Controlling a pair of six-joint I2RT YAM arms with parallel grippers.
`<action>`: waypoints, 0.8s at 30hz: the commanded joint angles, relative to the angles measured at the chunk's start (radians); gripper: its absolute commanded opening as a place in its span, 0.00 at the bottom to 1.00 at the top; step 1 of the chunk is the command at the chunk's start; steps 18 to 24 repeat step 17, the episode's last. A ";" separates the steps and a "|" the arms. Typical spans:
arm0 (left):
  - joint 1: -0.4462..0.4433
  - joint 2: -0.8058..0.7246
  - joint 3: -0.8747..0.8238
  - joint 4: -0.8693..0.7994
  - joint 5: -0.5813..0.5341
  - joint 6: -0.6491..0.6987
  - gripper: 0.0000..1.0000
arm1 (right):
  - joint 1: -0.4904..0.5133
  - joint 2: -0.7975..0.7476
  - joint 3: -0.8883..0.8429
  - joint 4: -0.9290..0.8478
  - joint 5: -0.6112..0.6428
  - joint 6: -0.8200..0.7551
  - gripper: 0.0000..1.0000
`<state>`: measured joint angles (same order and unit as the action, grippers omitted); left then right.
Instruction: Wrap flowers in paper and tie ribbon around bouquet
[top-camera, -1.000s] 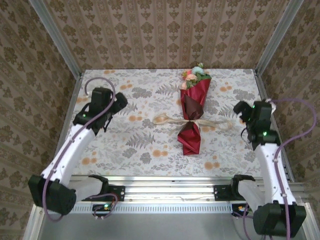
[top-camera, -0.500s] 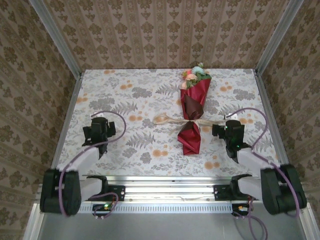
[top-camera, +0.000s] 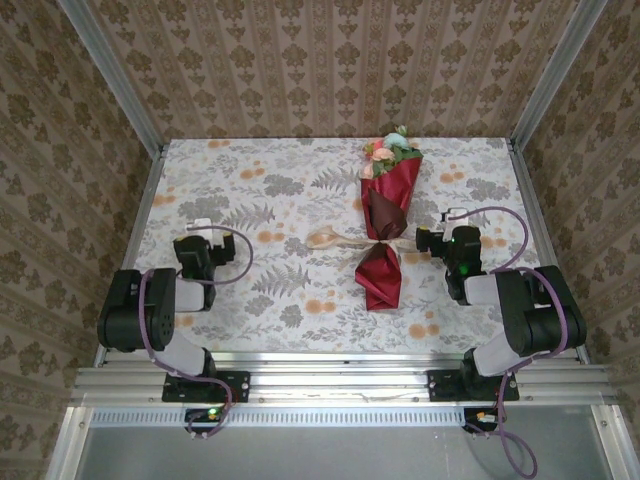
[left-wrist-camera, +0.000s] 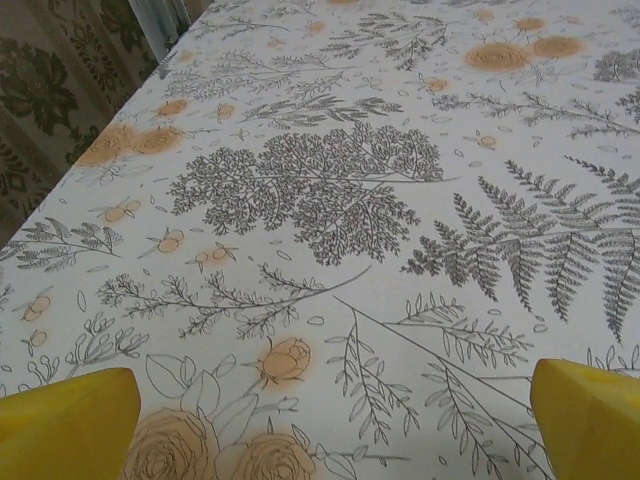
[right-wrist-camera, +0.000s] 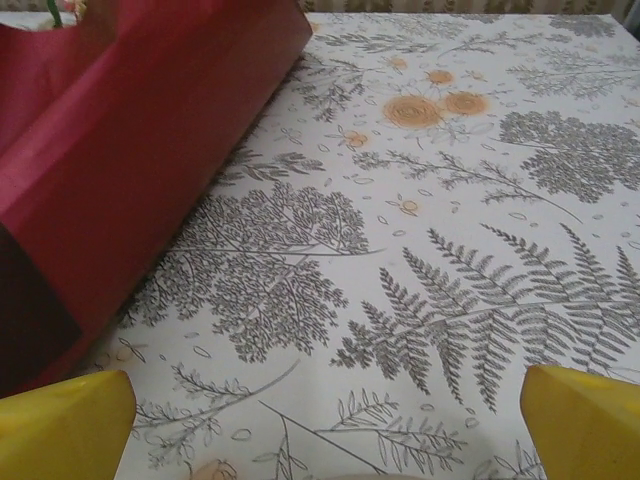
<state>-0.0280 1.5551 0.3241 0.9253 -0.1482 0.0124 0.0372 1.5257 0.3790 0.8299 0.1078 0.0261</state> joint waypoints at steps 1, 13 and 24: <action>0.022 -0.001 0.044 0.034 0.050 0.002 1.00 | -0.017 0.008 0.028 0.029 -0.021 0.008 1.00; 0.024 -0.001 0.039 0.044 0.053 0.001 1.00 | -0.017 0.010 0.035 0.014 -0.024 0.009 1.00; 0.023 -0.001 0.040 0.043 0.053 0.001 1.00 | -0.017 0.005 0.029 0.025 -0.023 0.008 1.00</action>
